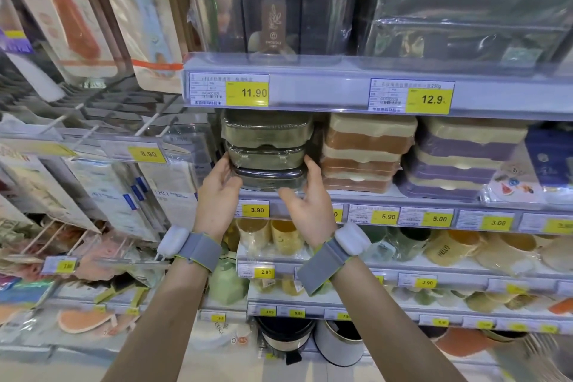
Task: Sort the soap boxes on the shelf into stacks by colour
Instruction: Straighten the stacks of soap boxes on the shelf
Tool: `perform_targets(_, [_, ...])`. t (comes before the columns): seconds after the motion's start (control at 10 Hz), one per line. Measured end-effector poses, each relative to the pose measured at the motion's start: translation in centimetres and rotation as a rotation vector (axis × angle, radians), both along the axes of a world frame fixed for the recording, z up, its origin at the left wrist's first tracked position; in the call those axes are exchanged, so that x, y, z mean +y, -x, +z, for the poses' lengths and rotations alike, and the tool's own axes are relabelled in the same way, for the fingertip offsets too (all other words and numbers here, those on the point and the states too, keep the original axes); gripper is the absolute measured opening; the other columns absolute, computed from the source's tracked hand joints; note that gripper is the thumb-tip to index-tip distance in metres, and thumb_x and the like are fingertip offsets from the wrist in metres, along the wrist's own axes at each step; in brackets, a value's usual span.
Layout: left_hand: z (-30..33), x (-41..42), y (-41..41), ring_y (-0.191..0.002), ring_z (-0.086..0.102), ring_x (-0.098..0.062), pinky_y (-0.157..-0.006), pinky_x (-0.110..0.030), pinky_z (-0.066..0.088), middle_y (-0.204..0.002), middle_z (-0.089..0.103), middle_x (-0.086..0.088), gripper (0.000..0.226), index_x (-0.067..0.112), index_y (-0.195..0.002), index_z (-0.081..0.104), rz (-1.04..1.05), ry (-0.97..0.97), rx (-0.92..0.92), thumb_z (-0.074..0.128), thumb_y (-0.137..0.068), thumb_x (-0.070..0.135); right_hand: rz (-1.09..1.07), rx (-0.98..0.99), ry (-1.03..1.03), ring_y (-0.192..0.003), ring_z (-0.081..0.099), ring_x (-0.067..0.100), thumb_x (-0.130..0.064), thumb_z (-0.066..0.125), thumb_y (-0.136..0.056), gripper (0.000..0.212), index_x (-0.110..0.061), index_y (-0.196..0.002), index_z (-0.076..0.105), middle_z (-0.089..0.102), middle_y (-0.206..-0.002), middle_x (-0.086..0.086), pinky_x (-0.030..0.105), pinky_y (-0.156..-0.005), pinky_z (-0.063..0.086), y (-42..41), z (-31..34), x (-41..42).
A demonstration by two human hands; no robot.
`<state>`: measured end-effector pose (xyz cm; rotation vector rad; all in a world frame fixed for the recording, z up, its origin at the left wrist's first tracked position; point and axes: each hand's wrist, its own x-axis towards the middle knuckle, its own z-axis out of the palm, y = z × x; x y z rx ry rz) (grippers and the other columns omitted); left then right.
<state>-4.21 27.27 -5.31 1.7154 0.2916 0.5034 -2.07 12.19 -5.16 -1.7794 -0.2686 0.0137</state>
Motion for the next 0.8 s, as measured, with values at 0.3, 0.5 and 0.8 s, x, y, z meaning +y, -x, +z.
perform_targets(0.3, [-0.1,0.7,0.3,-0.132,0.045,-0.009,-0.114,-0.026,0.032,-0.138,0.05,0.008,0.057,0.014,-0.146,0.042,-0.057,0.051,0.031,0.041,-0.094,-0.007,-0.043,-0.017,-0.023,-0.108,0.053,0.009,-0.009,0.061,-0.086,0.068,-0.017,-0.145,0.029,0.054,-0.129,-0.003,-0.005,-0.075,0.035,-0.1,-0.5,0.6])
perform_targets(0.5, [0.0,0.8,0.3,-0.137,0.042,-0.012,-0.12,-0.033,0.029,-0.147,0.047,0.0,0.058,0.011,-0.151,0.034,-0.061,0.102,0.042,0.041,-0.096,-0.008,-0.095,0.016,-0.116,-0.118,0.048,0.006,-0.003,0.059,-0.086,0.063,-0.012,-0.142,0.033,0.05,-0.137,0.002,0.018,-0.099,0.038,-0.1,-0.7,0.5])
perform_targets(0.8, [0.1,-0.9,1.9,-0.139,0.041,-0.015,-0.119,-0.033,0.03,-0.149,0.045,-0.006,0.054,0.01,-0.149,0.034,0.036,0.138,-0.003,0.045,-0.097,-0.003,-0.147,-0.015,-0.138,-0.125,0.047,0.01,0.001,0.056,-0.088,0.046,-0.008,-0.132,0.043,0.051,-0.132,0.003,0.005,-0.098,0.037,1.3,-1.2,-2.2])
